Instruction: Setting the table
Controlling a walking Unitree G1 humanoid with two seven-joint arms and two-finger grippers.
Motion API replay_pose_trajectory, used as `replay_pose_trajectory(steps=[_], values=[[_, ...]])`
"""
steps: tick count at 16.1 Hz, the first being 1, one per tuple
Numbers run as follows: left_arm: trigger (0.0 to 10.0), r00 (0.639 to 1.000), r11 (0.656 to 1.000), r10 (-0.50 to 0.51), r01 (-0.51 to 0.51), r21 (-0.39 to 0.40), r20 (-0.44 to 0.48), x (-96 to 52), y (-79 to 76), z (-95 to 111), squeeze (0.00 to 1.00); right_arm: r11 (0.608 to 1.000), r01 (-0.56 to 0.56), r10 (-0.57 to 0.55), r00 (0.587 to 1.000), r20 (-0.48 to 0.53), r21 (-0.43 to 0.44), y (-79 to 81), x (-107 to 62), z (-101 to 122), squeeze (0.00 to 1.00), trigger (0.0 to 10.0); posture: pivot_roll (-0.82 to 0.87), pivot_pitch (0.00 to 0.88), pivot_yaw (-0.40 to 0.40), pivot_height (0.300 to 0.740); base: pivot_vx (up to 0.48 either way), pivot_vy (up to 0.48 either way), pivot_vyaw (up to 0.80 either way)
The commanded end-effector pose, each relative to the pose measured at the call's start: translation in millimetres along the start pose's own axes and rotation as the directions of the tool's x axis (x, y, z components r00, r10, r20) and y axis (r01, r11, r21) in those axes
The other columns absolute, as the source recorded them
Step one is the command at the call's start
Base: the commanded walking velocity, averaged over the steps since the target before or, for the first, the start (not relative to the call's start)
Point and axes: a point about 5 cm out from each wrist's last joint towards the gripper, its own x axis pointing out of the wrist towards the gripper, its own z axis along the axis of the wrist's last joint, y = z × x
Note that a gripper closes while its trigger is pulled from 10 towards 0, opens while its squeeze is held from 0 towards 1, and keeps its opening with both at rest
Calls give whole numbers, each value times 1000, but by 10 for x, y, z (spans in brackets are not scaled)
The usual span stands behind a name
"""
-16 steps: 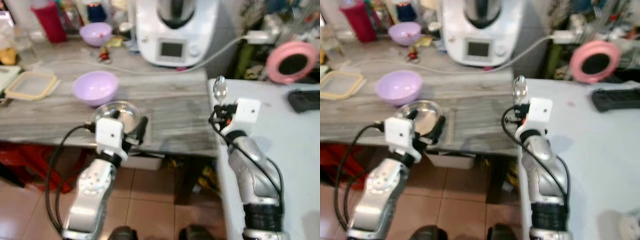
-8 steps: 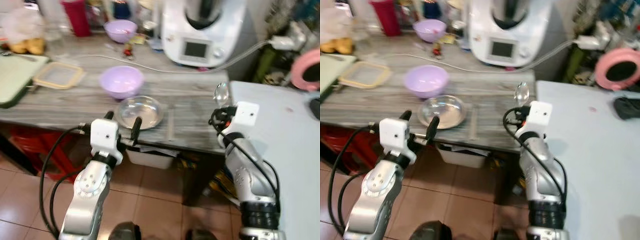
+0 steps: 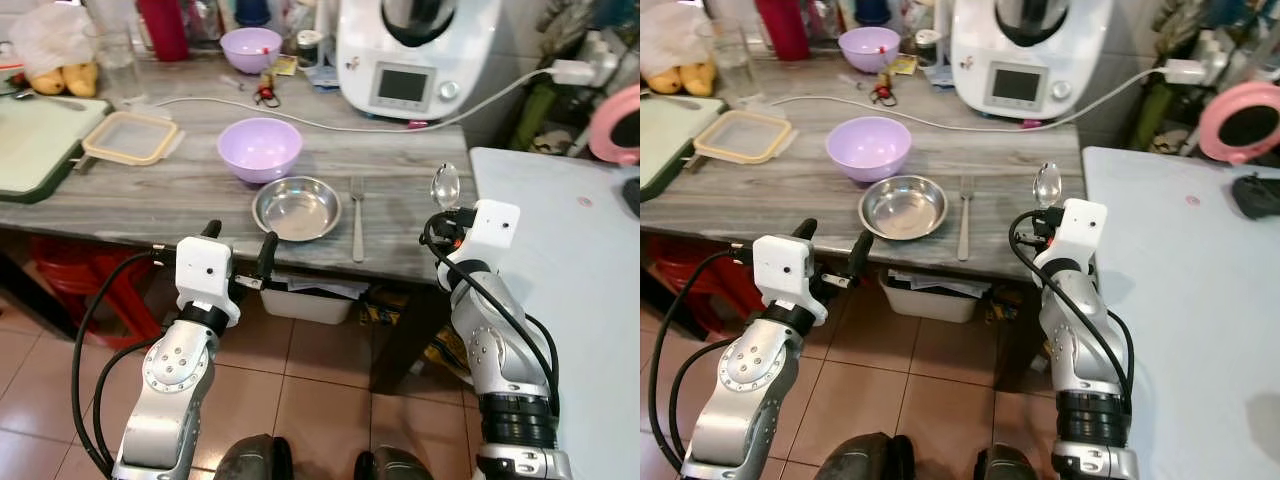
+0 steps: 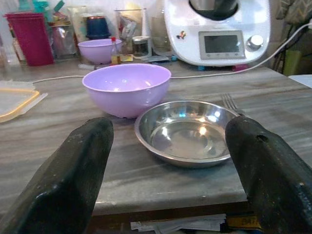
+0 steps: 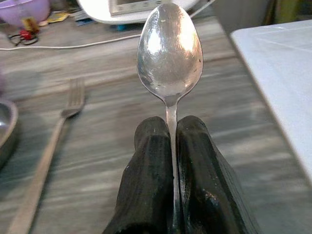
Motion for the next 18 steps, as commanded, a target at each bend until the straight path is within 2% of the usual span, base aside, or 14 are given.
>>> replay_pose_trajectory(steps=[1,3,6,13,18], values=[[10000,1000,1000,-25,25,-5,11,-12,-31,41,0,1000,21,-21,1000,22,2,-43,28,63,0,10000,27,106,2,740,0,0,0],[10000,999,999,-37,38,-2,16,-28,-47,54,0,1000,23,-23,999,24,3,-61,63,92,0,10000,27,111,4,740,0,0,0],[10000,999,999,-51,51,6,13,-58,-53,62,0,1000,20,-21,999,31,10,-78,133,137,0,10000,37,125,13,740,326,0,0],[10000,999,999,-41,41,-8,2,-92,-29,53,0,1000,3,-4,999,50,15,-84,30,90,0,10000,29,114,12,740,320,0,0],[10000,1000,1000,-12,12,6,11,-70,9,67,0,999,-25,24,999,37,25,-18,30,57,0,10000,31,108,5,740,0,0,0]])
